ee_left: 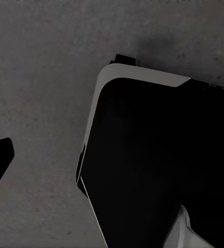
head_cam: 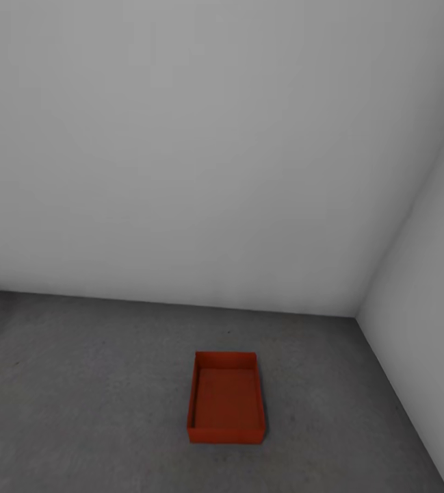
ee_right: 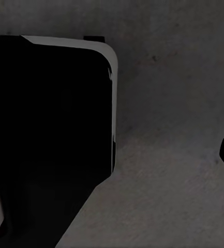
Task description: Move the two storage containers from the living room to the garage. In the garage, place one container on the floor and stack the other container on top of it (either order is fine).
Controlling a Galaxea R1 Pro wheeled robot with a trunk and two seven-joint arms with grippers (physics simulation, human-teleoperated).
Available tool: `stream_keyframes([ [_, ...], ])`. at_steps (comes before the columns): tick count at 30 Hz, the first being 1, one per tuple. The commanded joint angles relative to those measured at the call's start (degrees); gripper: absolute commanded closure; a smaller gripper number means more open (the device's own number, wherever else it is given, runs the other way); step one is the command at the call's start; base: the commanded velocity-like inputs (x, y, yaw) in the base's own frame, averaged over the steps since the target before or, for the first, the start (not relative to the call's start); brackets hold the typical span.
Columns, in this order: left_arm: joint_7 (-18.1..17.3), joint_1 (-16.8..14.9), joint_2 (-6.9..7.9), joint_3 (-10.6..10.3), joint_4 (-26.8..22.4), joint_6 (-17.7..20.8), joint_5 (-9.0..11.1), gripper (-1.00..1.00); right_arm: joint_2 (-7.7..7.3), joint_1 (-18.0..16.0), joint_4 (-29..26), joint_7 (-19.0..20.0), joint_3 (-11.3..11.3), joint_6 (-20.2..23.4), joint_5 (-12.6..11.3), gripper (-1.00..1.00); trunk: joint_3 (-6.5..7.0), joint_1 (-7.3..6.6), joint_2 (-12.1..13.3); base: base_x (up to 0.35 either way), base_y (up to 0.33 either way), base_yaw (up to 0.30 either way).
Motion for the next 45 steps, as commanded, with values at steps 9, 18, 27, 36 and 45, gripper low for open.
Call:
stream_keyframes([
  [9,0.07,0.00,0.16,0.05,0.04,-0.42,0.14,-1.00,0.06,-0.08,0.18,-0.02,0.49,-0.34,-0.61,-1.00,0.73,0.03,-0.11,0.000,0.000,0.000],
  [18,0.07,0.15,0.36,0.02,0.04,-0.61,-0.11,-1.00,0.07,-0.08,0.18,-0.04,0.49,-0.28,-0.70,-1.00,1.57,0.03,-0.11,0.000,0.000,0.000],
  [27,0.07,0.17,0.01,-0.05,0.04,-0.62,-0.23,-1.00,0.05,-0.08,0.18,-0.04,0.48,-0.26,-0.70,-1.00,2.41,0.03,-0.11,0.000,0.000,0.000],
  [36,0.05,0.17,0.04,-0.07,0.04,-0.70,-0.25,-1.00,0.05,-0.08,0.18,-0.04,0.49,-0.26,-0.70,-1.00,3.25,0.03,-0.11,0.000,0.000,0.000],
  [45,0.05,0.17,0.05,-0.06,0.04,-0.71,-0.25,-1.00,0.05,-0.08,0.18,-0.04,0.43,-0.26,-0.70,-1.00,4.09,0.03,-0.11,0.000,0.000,0.000],
])
